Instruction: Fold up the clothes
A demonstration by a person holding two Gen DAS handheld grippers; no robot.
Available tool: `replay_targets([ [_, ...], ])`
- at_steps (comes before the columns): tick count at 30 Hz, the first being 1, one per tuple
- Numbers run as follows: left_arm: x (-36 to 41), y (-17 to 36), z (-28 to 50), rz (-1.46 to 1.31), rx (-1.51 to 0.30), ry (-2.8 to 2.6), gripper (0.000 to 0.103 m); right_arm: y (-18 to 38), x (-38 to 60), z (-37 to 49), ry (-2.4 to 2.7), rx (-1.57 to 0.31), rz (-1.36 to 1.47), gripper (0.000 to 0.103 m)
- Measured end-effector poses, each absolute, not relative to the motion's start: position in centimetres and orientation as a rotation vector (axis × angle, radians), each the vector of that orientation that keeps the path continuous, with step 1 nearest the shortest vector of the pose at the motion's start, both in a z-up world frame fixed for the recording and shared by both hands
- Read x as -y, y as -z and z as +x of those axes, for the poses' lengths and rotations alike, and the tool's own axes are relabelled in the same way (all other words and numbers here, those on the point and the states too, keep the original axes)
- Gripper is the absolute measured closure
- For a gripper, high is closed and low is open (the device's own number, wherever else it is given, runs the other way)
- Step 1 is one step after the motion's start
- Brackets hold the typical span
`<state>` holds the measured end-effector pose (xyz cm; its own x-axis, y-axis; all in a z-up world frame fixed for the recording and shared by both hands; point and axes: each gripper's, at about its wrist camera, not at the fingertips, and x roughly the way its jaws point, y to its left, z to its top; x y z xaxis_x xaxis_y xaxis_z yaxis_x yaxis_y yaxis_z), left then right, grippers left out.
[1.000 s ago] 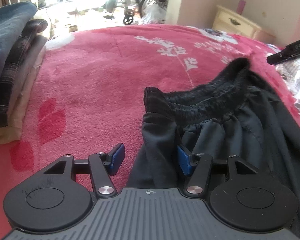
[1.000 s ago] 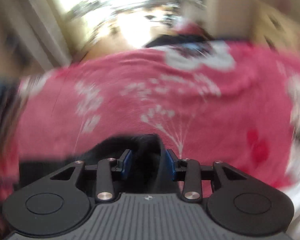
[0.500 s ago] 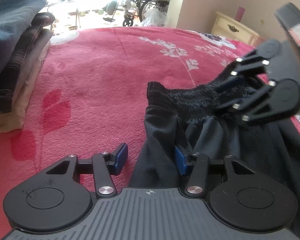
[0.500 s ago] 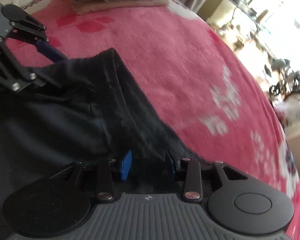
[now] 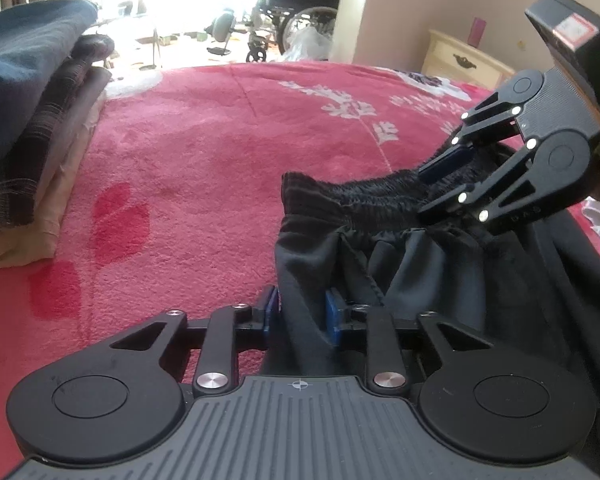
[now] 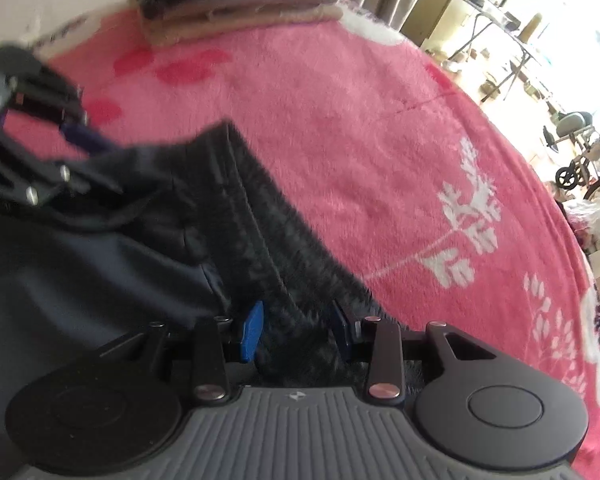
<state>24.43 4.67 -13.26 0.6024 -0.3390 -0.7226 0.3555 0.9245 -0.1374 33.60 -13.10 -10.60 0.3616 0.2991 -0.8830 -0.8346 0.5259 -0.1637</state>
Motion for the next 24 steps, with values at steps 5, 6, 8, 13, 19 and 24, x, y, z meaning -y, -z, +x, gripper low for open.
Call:
replay_targets([
  [5,-4.9,13.3,24.7,0.014,-0.851,0.385,0.080,11.3,13.3,33.8,-0.797,-0.948,-0.588,0.063],
  [6,-4.9,13.4,24.7,0.014,-0.857,0.382,0.079,11.5,13.4,33.9,-0.794,-0.952,-0.568,0.063],
  [8,-4.9,13.6,24.7,0.017,-0.861,0.383,0.077,11.8,13.4,34.0,-0.788,-0.961,-0.528,0.062],
  [13,-5.1,13.8,24.2,0.022,-0.853,0.391,0.075,12.5,13.5,34.2,-0.772,-0.982,-0.449,0.074],
  [19,-5.2,13.6,24.1,0.010,-0.850,0.385,0.074,11.3,12.5,32.6,-0.780,-0.911,-0.563,0.093],
  [24,-5.6,12.5,23.7,0.005,-0.791,0.362,0.092,9.0,12.4,31.9,-0.752,-0.793,-0.572,0.095],
])
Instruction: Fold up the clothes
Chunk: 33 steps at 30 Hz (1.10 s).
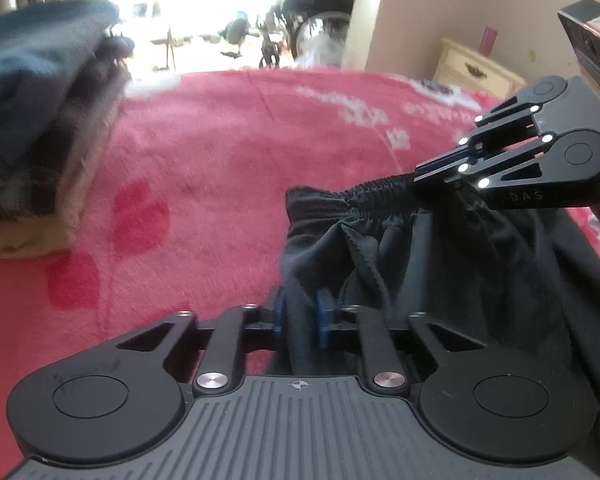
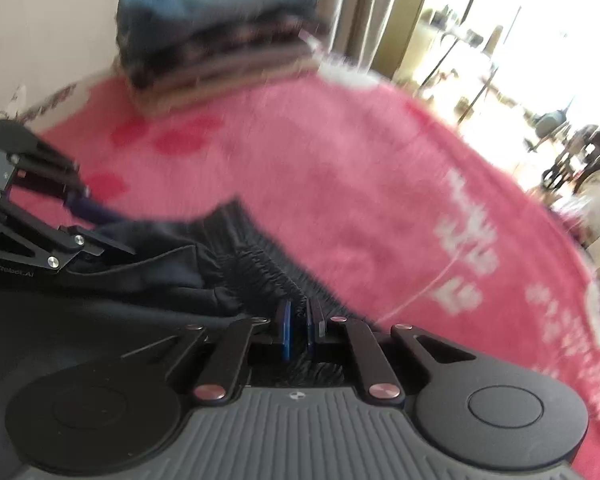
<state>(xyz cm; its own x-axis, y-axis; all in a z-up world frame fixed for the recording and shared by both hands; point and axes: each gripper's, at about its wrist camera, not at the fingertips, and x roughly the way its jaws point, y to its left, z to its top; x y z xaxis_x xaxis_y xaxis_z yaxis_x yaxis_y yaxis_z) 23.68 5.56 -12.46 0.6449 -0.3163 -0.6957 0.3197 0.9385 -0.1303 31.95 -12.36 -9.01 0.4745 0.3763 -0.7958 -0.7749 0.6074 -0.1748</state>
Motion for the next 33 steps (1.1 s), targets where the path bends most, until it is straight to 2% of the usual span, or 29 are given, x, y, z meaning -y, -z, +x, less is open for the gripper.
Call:
replay_targets([
  [6,-6.7,12.1,24.9,-0.032,-0.794,0.287,0.092,8.6,10.8,32.9,-0.705,-0.734,-0.594,0.095],
  [8,-7.1,12.7,25.2,-0.050,-0.826,0.269,0.088,9.7,9.8,33.3,-0.681,-0.731,-0.594,0.095],
  [9,-7.3,13.0,25.3,-0.056,-0.843,0.263,0.084,10.4,9.4,33.6,-0.664,-0.732,-0.594,0.094],
  [11,-7.5,13.4,25.5,-0.061,-0.873,0.249,0.065,11.3,8.9,34.1,-0.628,-0.734,-0.567,0.093],
  [14,-7.4,13.7,25.4,-0.039,-0.875,0.251,0.064,11.1,9.8,35.1,-0.571,-0.740,-0.447,0.088],
  [16,-7.3,13.8,25.2,-0.019,-0.873,0.254,0.064,10.9,10.4,35.7,-0.533,-0.742,-0.368,0.078],
  [17,-7.3,13.8,25.2,-0.012,-0.873,0.257,0.064,10.8,10.7,36.1,-0.513,-0.743,-0.328,0.067],
  [18,-7.3,13.8,25.2,-0.011,-0.874,0.259,0.064,9.9,11.9,36.5,-0.493,-0.730,-0.263,0.061],
  [20,-7.4,13.8,25.1,-0.020,-0.876,0.261,0.064,7.4,15.8,37.3,-0.427,-0.692,-0.147,0.056],
  [25,-7.8,13.7,24.8,-0.029,-0.874,0.263,0.064,4.1,25.4,38.2,-0.340,-0.740,-0.020,0.054],
  [27,-7.6,13.7,25.0,-0.022,-0.874,0.264,0.064,4.3,27.5,37.8,-0.432,-0.824,0.009,0.054],
  [30,-7.6,13.8,25.0,-0.001,-0.875,0.263,0.064,6.7,27.7,36.9,-0.542,-0.972,-0.049,0.056],
  [33,-7.9,13.4,24.5,0.009,-0.885,0.257,0.064,10.1,27.1,37.4,-0.364,-0.991,-0.114,0.056],
])
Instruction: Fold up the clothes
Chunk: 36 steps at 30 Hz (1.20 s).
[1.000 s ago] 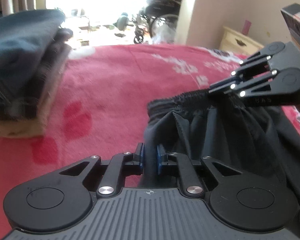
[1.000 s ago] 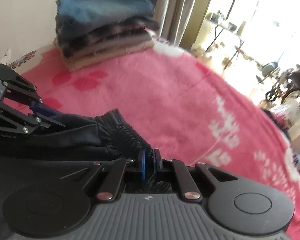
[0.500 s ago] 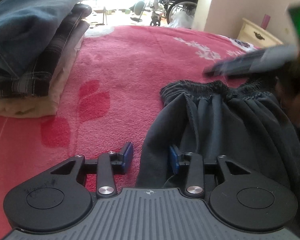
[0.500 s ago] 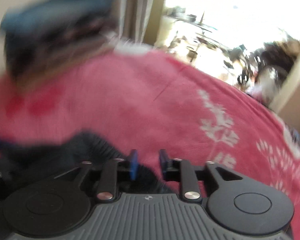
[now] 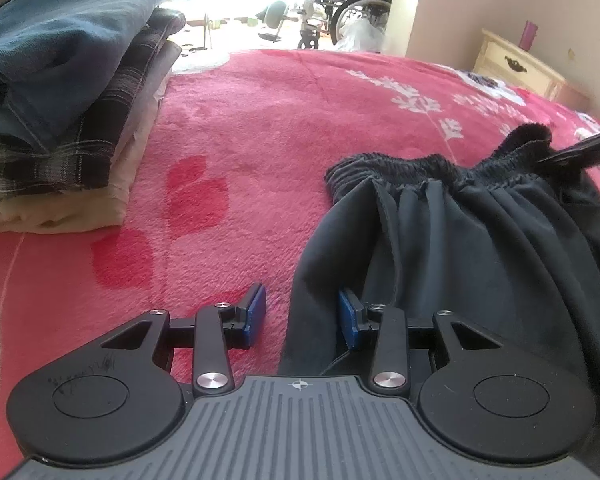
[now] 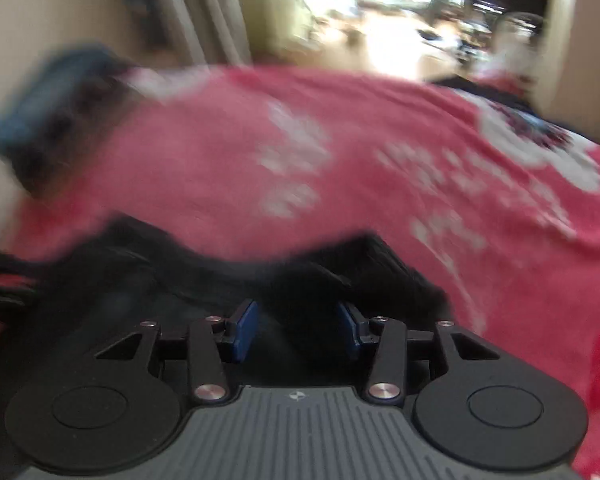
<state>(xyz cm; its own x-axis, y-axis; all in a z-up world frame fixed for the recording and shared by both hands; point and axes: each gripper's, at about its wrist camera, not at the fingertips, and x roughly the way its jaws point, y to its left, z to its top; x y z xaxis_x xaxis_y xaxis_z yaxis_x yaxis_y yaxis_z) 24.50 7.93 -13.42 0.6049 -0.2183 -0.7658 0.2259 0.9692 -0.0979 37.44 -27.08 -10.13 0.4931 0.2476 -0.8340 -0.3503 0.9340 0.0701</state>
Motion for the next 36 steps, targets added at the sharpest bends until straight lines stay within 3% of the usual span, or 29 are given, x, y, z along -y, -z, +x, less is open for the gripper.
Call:
replay_targets([
  [5,-10.6,10.7,22.1,-0.059,-0.905,0.255,0.050,10.3,30.8,38.5,-0.097,-0.895,0.203,0.057],
  [13,-15.0,6.5,18.2,-0.168,-0.937,0.252,0.040,1.9,36.3,33.6,-0.008,-0.865,0.202,0.056],
  [20,-17.2,6.4,11.9,-0.350,-1.068,0.283,0.035,-2.8,34.6,22.3,-0.159,-0.926,0.107,0.055],
  [25,-14.4,7.3,7.4,-0.290,-1.058,0.337,0.035,-2.0,35.8,12.2,-0.170,-0.912,0.221,0.051],
  [30,-7.8,7.3,5.1,-0.238,-1.032,0.502,0.035,2.2,39.7,2.8,-0.030,-0.923,0.337,0.049],
  [36,1.4,8.0,3.4,-0.168,-1.032,0.730,0.035,5.7,39.0,-3.0,-0.096,-0.871,0.155,0.049],
])
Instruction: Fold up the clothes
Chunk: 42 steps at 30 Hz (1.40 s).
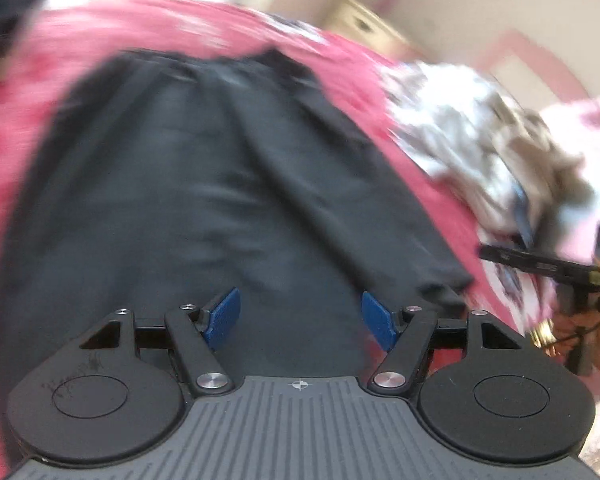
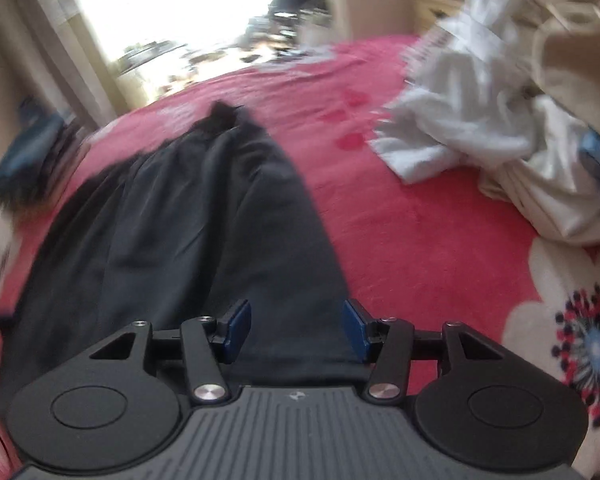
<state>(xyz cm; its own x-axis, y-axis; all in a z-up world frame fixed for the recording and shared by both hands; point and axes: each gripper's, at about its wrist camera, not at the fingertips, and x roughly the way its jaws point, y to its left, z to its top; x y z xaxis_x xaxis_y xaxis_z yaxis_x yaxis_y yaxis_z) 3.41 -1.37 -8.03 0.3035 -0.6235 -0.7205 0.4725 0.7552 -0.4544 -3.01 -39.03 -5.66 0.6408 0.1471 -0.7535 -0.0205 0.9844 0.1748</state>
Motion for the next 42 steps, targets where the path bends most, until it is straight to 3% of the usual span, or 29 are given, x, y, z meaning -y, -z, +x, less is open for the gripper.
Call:
replay_targets([
  [10,9.6,11.6,0.4,-0.123,-1.115,0.858,0.035,10.6,31.2,-1.1,-0.459,-0.852,-0.327,0.057],
  [11,9.8,11.9,0.3,-0.125,-1.124,0.860,0.035,11.1,31.1,-0.9,-0.463,-0.862,-0.319,0.064],
  [14,10.0,12.6,0.2,-0.139,-1.142,0.859,0.035,11.1,32.4,-0.5,-0.417,-0.860,-0.226,0.098],
  [31,12.5,13.3,1.5,-0.194,-1.160,0.823,0.036,9.9,56.0,-5.4,0.356,-0.575,0.721,0.100],
  [36,12.4,13.8,2.1,-0.253,-1.169,0.802,0.036,11.3,56.6,-5.7,0.290,-0.684,0.818,0.094],
  [38,12.5,14.0,2.6,-0.294,-1.181,0.792,0.041,12.0,55.6,-5.8,0.250,-0.747,0.845,0.085],
  [40,12.7,14.2,3.1,-0.339,-1.207,0.791,0.060,12.5,54.7,-5.7,0.209,-0.784,0.882,0.078],
  [41,12.9,14.3,3.4,-0.358,-1.228,0.798,0.064,12.7,54.2,-5.7,0.188,-0.798,0.895,0.077],
  [42,13.0,14.2,3.8,-0.375,-1.246,0.810,0.077,12.7,53.7,-5.7,0.172,-0.806,0.893,0.077],
])
